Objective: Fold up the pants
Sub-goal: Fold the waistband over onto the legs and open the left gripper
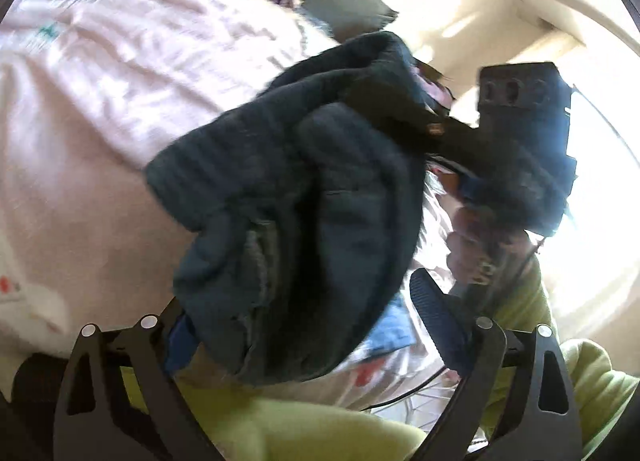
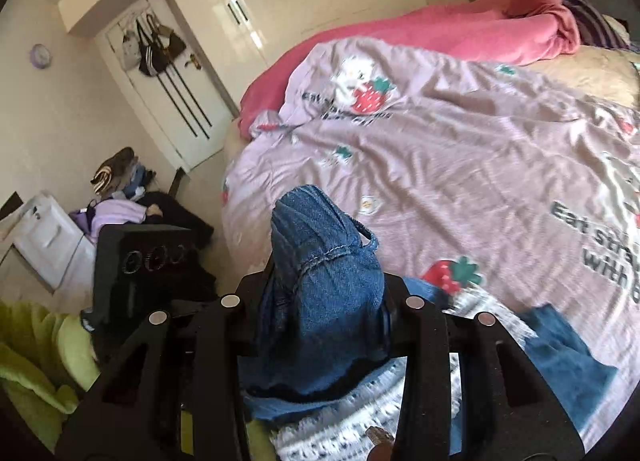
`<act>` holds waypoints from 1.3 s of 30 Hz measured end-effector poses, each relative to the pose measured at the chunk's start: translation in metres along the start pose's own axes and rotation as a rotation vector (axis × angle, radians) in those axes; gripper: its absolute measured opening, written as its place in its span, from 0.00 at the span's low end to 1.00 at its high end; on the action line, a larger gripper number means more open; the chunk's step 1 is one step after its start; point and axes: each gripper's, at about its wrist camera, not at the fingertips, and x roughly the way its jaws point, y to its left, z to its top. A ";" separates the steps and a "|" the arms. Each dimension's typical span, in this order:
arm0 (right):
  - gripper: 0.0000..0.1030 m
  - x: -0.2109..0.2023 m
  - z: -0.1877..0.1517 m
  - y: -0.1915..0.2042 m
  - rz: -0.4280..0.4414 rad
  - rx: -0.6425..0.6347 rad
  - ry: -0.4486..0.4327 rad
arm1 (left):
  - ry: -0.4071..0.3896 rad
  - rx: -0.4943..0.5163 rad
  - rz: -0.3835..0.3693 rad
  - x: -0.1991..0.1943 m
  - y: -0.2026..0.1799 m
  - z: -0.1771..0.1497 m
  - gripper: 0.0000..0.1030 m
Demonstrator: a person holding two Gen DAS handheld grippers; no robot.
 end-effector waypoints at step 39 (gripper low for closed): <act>0.85 -0.128 -0.115 0.000 -0.562 0.089 -0.143 | 0.037 0.271 0.251 0.012 -0.060 -0.011 0.96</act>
